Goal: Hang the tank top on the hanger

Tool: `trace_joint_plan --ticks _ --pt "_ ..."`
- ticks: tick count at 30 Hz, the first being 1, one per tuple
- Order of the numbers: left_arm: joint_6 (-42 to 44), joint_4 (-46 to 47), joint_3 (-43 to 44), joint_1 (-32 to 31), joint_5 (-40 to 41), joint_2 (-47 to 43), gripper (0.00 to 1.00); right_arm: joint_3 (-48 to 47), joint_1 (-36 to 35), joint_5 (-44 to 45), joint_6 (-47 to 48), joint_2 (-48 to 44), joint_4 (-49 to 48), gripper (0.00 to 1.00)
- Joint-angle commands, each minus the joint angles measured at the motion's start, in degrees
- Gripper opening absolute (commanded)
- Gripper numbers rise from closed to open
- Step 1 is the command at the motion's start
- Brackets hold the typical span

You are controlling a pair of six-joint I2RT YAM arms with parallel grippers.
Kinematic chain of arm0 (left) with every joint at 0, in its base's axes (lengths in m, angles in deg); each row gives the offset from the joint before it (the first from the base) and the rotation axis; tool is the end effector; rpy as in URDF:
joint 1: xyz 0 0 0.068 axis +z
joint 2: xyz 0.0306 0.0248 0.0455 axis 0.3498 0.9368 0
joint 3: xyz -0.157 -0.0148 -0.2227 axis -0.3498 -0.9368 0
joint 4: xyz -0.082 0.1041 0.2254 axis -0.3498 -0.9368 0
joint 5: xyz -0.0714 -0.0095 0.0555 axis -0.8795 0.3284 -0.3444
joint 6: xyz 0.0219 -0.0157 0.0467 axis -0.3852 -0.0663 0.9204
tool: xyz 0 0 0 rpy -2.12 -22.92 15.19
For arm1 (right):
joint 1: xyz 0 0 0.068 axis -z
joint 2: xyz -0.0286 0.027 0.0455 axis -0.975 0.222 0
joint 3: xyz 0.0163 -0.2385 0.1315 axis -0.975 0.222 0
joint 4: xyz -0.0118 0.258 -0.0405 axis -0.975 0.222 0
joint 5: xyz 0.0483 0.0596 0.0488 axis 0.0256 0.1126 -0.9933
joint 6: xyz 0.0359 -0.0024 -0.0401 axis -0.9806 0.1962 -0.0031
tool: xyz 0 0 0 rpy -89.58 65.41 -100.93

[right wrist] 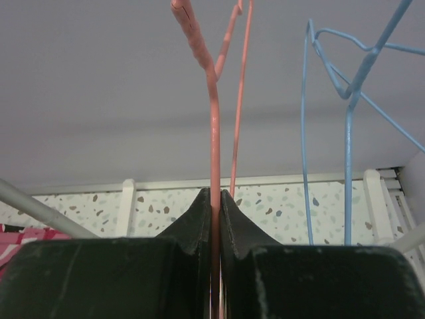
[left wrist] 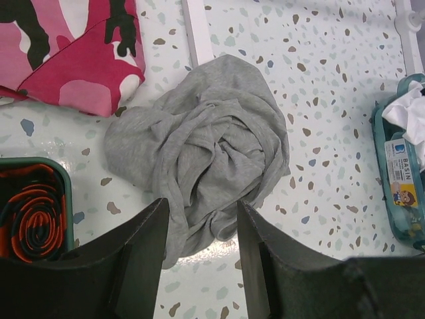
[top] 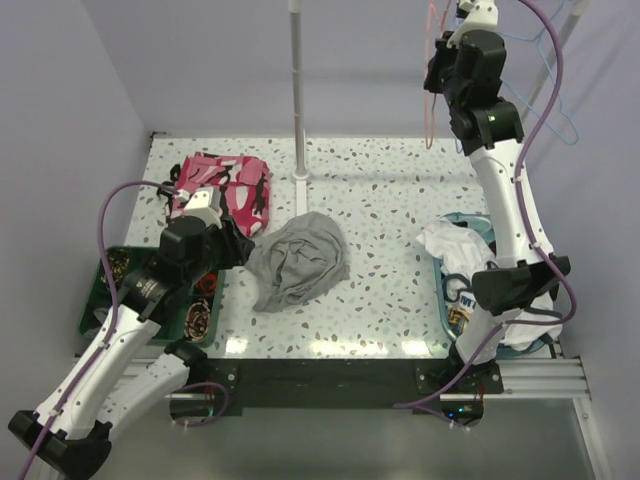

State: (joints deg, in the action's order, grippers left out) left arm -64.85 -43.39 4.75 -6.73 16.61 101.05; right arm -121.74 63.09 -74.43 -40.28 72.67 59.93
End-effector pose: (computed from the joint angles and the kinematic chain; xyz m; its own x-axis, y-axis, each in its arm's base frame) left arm 0.1441 -0.0703 0.3294 -0.5749 -0.2917 -0.7644 0.0972 0.9033 -0.4179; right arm 0.3699 0.0839 0.5248 -0.0708 0.1398 -0.9876 0.0099 0.9902 0.1394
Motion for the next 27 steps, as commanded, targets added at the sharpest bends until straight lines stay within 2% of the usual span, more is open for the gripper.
trace_joint_plan --ticks 1,3,11,20,23,27 --pt "1.6 0.7 2.5 -0.3 1.1 -0.3 0.50 3.4 -0.4 -1.3 -0.5 -5.0 -4.7 0.00" --pt "1.7 0.8 2.2 -0.3 0.8 -0.3 0.50 7.7 -0.6 -1.6 -0.6 -6.9 -6.7 0.00" --pt "1.8 1.8 1.9 -0.3 0.4 0.3 0.50 12.0 -1.3 -2.3 -0.5 -11.0 -10.0 0.00" --pt "1.6 3.2 0.1 -0.3 -0.3 2.0 0.54 22.0 -3.8 -3.7 -3.3 -19.6 -10.5 0.00" --pt "1.1 3.9 -0.3 -0.3 -0.8 2.9 0.55 29.3 -7.9 -3.8 -4.3 -24.1 -10.6 0.00" --pt "0.4 5.5 -1.7 -0.3 -2.0 4.3 0.55 45.2 -11.8 -4.3 -7.3 -31.6 -12.5 0.00"
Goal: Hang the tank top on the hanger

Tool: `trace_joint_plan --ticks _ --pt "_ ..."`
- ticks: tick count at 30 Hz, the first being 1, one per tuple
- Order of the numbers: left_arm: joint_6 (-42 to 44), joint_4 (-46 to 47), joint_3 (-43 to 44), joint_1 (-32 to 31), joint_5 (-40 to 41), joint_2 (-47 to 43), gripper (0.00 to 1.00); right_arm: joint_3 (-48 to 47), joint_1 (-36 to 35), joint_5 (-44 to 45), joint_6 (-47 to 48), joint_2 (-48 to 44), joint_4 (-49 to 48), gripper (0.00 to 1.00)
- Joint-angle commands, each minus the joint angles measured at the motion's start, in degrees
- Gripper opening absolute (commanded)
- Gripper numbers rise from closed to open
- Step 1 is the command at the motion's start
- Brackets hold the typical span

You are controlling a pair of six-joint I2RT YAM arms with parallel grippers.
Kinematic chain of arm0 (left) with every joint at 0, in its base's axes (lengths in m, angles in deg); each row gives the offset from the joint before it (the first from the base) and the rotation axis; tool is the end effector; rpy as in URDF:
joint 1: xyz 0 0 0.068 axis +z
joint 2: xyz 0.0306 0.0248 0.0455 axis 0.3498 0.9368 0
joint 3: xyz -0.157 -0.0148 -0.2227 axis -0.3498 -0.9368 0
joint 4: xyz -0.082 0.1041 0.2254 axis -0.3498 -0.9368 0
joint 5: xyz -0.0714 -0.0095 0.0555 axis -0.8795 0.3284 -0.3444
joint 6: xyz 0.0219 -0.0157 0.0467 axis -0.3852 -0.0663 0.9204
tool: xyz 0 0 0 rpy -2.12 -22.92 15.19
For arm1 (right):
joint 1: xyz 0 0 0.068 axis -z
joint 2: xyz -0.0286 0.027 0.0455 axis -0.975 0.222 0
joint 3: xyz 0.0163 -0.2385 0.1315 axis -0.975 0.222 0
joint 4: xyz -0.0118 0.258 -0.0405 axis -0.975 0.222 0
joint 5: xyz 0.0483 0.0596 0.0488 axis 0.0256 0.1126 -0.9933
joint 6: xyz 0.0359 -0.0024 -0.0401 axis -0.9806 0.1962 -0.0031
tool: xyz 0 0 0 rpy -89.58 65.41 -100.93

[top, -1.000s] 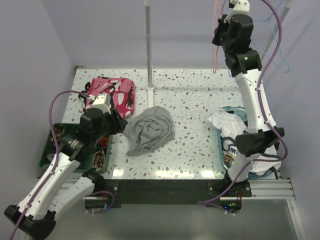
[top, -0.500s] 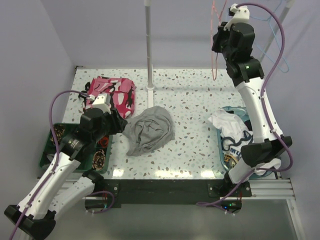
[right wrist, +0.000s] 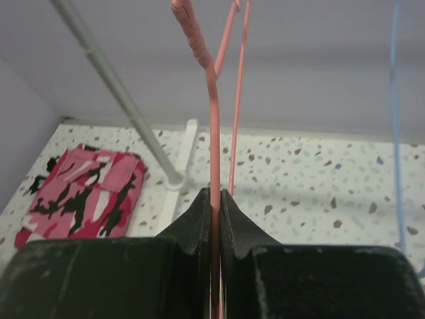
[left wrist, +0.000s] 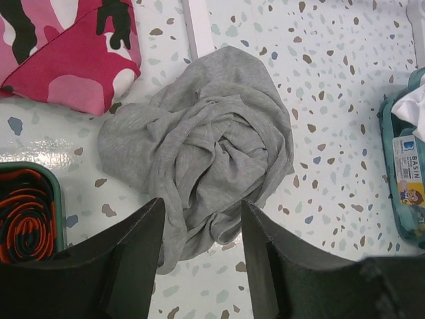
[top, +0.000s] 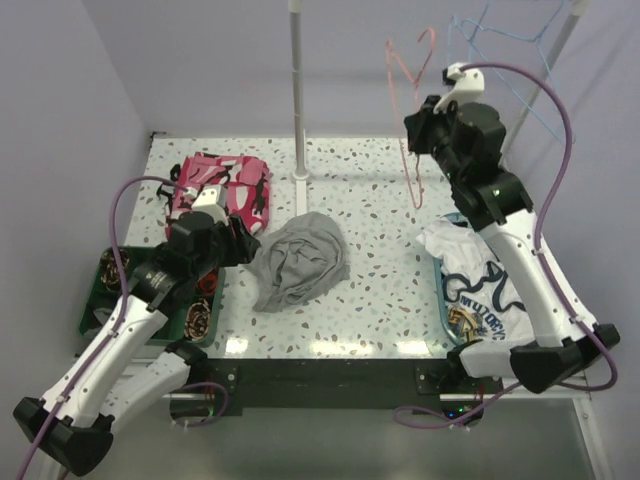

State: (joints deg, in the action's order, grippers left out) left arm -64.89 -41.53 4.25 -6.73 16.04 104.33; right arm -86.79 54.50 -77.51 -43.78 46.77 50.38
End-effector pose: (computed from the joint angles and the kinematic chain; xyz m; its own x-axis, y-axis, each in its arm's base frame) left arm 0.1565 -0.0771 0.3211 -0.6017 -0.2791 -0.7483 0.0912 0.9068 -0.4116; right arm 0.2650 0.1034 0.4924 -0.1028 0.1885 -0.9767 -0.1854 0.9610 0.2050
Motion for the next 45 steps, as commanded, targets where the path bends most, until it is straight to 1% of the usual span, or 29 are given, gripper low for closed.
trace_joint_plan --ticks 1,2,4,5,8,14,18,22,25,29,35,38,41,44,45 --pt "0.4 4.2 -1.5 -0.3 -1.9 1.5 0.55 13.4 -3.6 -3.2 -4.8 -9.4 -4.9 0.00" --pt "0.1 4.5 -2.1 -0.3 -2.1 1.8 0.55 19.4 -4.3 -4.2 -6.8 -10.8 -5.9 0.00" --pt "-0.2 5.3 -2.8 -0.3 -2.4 2.6 0.55 24.0 -5.3 -4.7 -7.7 -13.5 -6.8 0.00" --pt "-0.3 5.6 -3.6 -0.3 -2.5 2.9 0.55 27.8 -6.1 -4.6 -8.2 -15.9 -6.8 0.00" --pt "-1.0 7.2 -5.5 -0.3 -2.9 3.9 0.55 34.7 -6.4 -6.3 -10.2 -20.1 -7.7 0.00" --pt "-2.9 9.8 -7.4 -0.3 -3.5 6.7 0.57 43.0 -6.4 -7.3 -10.8 -24.2 -7.4 0.00" --pt "-3.4 10.7 -7.6 -0.4 -3.1 8.2 0.59 45.1 -6.4 -9.1 -11.1 -24.9 -7.2 0.00" --pt "-3.9 9.1 -7.6 -0.3 -1.6 8.2 0.59 46.7 -6.4 -10.8 -11.3 -25.3 -7.0 0.00" --pt "-4.4 7.7 -8.5 -0.3 0.5 7.3 0.60 47.3 -6.4 -10.9 -11.1 -25.7 -6.4 0.00" --pt "-5.2 6.6 -9.8 -0.3 1.2 6.2 0.60 47.7 -6.4 -10.8 -10.4 -26.0 -5.3 0.00" --pt "-5.9 3.2 -10.6 -0.3 2.6 4.2 0.61 48.4 -6.4 -13.2 -10.3 -26.4 -4.8 0.00" --pt "-7.4 1.5 -11.2 -1.4 4.3 3.3 0.61 48.0 -6.4 -15.1 -10.2 -26.0 -4.1 0.00" --pt "-11.2 -2.1 -10.2 -1.4 5.7 4.6 0.61 47.7 -6.9 -16.8 -10.0 -26.3 -3.4 0.00" --pt "-14.4 -2.8 -11.8 -2.2 6.9 3.9 0.60 47.9 -7.7 -17.5 -9.9 -26.2 -3.2 0.00" --pt "-15.3 -2.0 -13.6 -2.4 6.8 3.4 0.60 47.9 -8.1 -17.6 -9.8 -25.8 -3.2 0.00"
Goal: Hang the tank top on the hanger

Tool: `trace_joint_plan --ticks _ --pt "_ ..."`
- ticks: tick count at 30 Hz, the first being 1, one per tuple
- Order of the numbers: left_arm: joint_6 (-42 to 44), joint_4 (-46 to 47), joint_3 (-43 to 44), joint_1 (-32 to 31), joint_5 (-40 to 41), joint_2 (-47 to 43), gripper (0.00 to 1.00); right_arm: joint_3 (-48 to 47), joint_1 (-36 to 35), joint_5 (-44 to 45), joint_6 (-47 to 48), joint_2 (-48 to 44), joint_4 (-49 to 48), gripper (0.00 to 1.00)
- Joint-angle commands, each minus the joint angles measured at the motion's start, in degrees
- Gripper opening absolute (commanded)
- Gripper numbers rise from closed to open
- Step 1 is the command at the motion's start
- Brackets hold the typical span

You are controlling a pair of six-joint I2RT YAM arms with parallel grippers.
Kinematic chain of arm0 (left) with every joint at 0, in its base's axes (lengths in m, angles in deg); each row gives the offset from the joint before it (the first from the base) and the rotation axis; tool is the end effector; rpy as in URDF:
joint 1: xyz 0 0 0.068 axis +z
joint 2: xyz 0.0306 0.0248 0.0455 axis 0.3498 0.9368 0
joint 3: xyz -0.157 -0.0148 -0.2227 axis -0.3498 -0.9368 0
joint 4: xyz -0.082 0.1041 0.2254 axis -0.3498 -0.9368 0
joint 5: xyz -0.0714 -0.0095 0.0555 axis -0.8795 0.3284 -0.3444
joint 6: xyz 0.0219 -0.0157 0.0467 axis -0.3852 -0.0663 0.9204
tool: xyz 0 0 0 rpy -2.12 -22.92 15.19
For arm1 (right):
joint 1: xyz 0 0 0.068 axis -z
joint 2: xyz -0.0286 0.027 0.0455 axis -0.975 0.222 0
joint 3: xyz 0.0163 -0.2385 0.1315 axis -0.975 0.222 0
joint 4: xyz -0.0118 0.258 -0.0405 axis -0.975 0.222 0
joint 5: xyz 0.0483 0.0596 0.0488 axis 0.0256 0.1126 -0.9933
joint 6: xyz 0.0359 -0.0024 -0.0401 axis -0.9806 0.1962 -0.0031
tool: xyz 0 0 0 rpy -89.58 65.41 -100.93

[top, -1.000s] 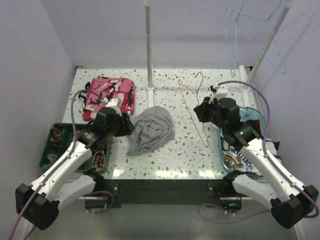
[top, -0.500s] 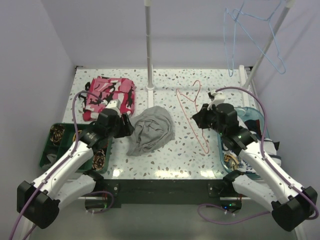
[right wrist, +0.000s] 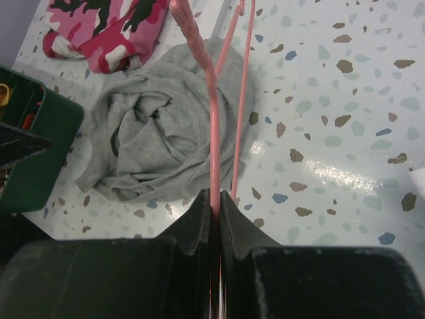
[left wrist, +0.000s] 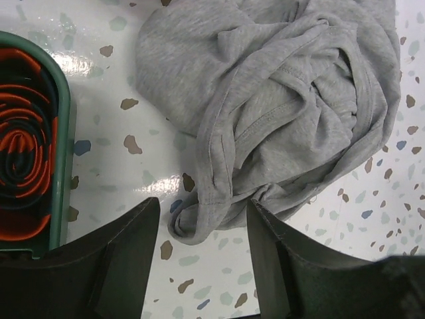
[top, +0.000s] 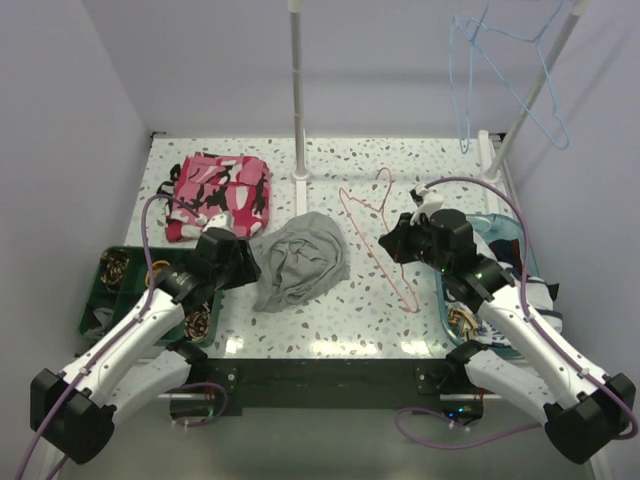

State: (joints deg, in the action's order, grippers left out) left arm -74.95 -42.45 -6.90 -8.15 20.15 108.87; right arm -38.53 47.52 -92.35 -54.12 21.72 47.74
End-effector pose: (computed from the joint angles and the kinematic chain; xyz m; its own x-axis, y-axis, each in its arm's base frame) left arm 0.1610 -0.0816 0.2426 -0.7428 -0.3441 -0.5744 -0.1484 0.9211 -0.3599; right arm 0.1777 0.1039 0.3086 -0.5423 0.1381 -0.8288 -0.3649 0.8498 0.3803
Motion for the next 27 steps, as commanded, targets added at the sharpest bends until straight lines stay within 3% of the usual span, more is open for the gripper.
trace_joint_plan --ticks 1,16,27 --pt "-5.9 0.5 -3.4 -1.0 1.7 -1.5 0.59 -0.4 -1.5 -2.7 0.8 -0.5 -0.4 0.00" --pt "-6.7 14.1 -5.2 -3.5 0.9 8.6 0.56 -1.1 -3.9 -2.1 1.4 0.5 0.5 0.00" --pt "-5.4 18.2 -4.8 -3.5 2.5 13.7 0.47 -2.2 -3.8 -0.2 1.6 1.0 1.0 0.00"
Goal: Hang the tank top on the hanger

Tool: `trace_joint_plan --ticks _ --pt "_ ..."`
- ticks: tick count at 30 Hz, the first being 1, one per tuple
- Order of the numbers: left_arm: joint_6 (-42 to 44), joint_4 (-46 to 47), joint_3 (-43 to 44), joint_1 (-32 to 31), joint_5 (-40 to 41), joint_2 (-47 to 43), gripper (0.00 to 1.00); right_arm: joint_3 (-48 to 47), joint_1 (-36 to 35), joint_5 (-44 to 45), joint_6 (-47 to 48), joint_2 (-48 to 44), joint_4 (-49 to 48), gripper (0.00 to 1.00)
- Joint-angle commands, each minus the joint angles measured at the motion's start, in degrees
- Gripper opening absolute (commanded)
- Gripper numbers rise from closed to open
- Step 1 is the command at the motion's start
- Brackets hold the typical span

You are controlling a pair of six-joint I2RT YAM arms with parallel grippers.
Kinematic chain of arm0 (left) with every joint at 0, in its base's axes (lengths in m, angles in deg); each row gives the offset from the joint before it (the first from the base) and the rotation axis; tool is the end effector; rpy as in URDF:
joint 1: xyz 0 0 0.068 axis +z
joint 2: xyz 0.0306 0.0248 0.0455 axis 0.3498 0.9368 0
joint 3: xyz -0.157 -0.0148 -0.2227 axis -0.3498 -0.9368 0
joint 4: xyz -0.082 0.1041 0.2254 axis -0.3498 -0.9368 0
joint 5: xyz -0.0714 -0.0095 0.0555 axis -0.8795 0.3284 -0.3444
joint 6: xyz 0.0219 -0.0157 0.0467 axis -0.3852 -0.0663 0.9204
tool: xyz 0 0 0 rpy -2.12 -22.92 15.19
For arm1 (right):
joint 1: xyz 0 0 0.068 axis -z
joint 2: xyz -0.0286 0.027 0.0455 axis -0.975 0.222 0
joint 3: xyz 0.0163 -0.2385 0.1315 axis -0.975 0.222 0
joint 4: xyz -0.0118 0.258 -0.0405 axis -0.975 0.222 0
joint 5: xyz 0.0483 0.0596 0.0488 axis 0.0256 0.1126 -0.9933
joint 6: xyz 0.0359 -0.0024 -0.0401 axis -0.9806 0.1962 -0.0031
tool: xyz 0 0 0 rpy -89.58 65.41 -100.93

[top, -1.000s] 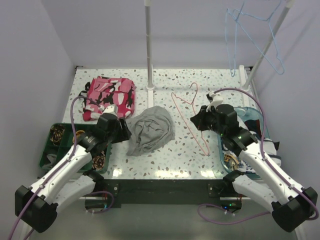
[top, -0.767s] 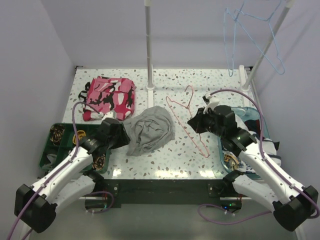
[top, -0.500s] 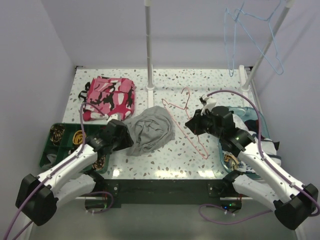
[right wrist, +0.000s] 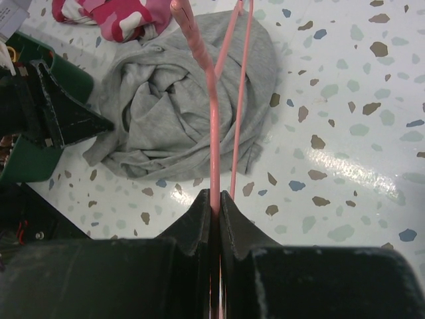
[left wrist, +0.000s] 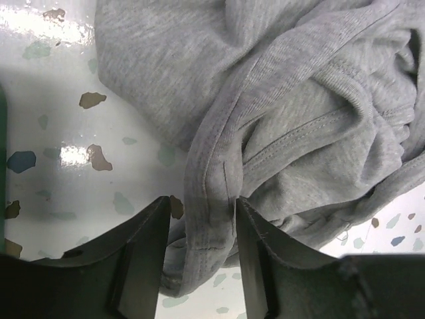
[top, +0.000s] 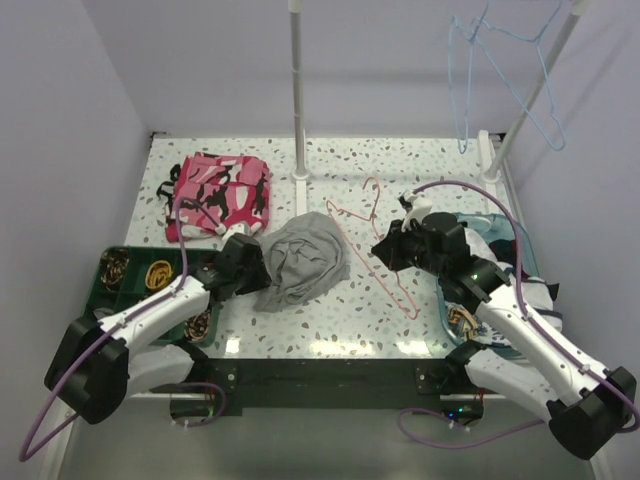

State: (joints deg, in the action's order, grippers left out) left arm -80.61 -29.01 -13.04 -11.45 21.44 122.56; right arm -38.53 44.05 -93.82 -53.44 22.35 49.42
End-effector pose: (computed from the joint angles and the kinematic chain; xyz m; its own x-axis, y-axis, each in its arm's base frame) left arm 0.1822 -0.1061 0.1824 -0.7871 -0.3634 -0.4984 -0.2144 0.9188 -0.3313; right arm 0.1711 0.1156 0.3037 -0.5794 0.0716 -0.8119 -0.4264 0.8223 0.3768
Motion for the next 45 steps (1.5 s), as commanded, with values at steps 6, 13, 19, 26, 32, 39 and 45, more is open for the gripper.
trace_joint_plan --ticks 6,13,19,26,32,39,45 --pt "1.2 4.5 1.7 -0.2 1.3 -0.4 0.40 -2.8 -0.4 1.5 0.9 1.5 -1.2 0.00" --pt "1.8 3.3 2.1 -0.1 1.3 -2.0 0.39 -2.2 -0.5 2.1 0.5 3.2 -2.6 0.00" --pt "3.1 0.9 4.0 -0.2 1.3 -4.8 0.56 -2.1 -0.4 6.4 1.6 6.2 -5.9 0.00" --pt "6.1 -2.8 10.8 -0.1 1.5 -6.0 0.63 -2.1 -0.5 11.0 3.0 12.0 -9.9 0.35" --pt "9.4 -5.7 16.2 -0.2 2.0 -6.3 0.68 -2.3 -0.5 10.7 1.8 14.2 -10.4 0.68" --pt "10.6 -4.1 17.4 -0.2 0.7 -8.1 0.70 -5.6 -0.5 13.0 1.7 10.4 -5.3 0.99" --pt "12.2 -2.9 19.3 -0.2 0.4 -8.2 0.70 -7.0 -0.5 16.3 1.3 5.0 -1.4 0.99"
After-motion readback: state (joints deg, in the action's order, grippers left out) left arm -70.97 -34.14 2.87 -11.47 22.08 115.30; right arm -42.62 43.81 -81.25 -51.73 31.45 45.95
